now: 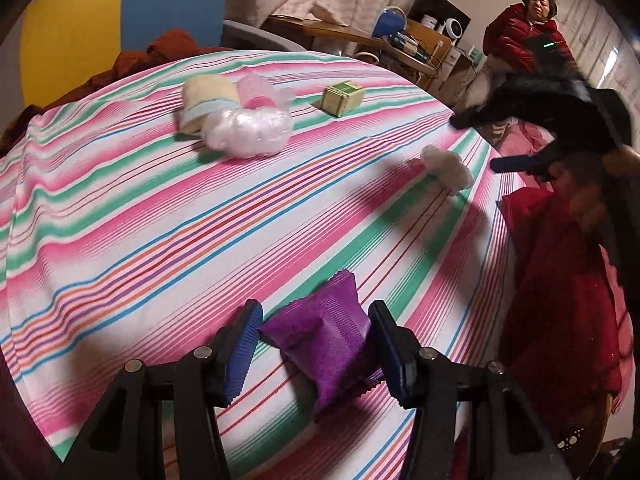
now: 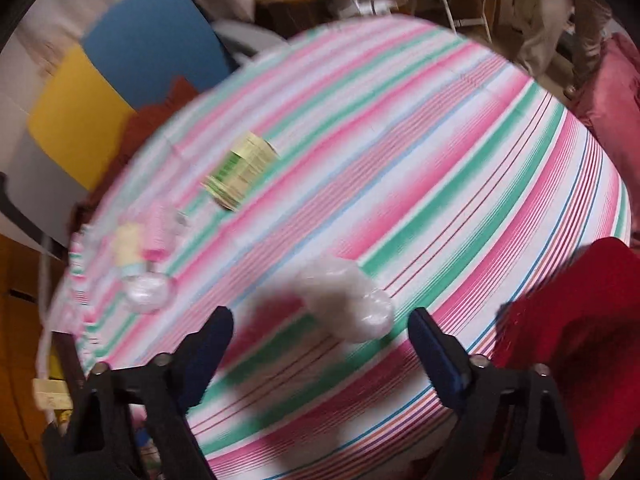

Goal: Organize objects
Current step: 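Grasp the purple sachet with the left tool while the right tool grasps a plastic-wrapped ball, then drop the purple sachet and plastic-wrapped ball into the gold tray with both tools, then move both open tools back toward the remaining items on the cloth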

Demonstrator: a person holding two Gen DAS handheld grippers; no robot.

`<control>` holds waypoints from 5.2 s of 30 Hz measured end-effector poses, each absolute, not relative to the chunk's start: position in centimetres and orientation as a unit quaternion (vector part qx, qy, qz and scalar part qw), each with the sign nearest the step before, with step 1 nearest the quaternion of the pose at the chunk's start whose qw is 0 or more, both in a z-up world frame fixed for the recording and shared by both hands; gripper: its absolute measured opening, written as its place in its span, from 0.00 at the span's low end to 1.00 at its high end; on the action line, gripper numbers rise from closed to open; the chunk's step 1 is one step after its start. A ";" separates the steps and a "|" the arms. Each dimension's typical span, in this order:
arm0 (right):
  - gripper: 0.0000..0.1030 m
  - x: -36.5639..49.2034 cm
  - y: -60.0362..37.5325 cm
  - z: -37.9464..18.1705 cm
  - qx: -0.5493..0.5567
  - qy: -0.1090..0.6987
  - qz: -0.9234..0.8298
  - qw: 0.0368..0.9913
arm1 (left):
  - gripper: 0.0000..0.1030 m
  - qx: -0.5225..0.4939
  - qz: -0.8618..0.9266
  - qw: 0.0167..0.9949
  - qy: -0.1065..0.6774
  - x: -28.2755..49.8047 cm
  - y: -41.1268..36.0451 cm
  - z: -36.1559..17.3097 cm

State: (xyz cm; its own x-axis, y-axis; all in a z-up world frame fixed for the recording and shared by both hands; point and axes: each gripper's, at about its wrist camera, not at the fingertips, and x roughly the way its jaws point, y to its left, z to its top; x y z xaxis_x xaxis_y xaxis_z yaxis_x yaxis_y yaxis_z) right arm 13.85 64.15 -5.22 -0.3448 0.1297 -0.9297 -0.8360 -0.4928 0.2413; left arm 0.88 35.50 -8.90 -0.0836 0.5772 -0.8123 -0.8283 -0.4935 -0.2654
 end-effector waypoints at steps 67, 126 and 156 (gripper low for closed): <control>0.44 -0.2 26.0 0.1 -0.385 0.050 0.921 -0.034 | 0.52 -0.376 0.917 0.136 -0.005 -4.9 7.2 -1.4; 0.70 -0.1 25.5 -0.9 -0.380 0.051 0.923 0.005 | 0.66 -0.366 0.923 0.113 0.020 -3.7 7.9 -0.5; 0.74 0.5 35.7 0.0 -0.381 0.067 0.914 0.121 | 0.66 -0.367 0.913 0.170 0.054 -3.4 13.5 -0.3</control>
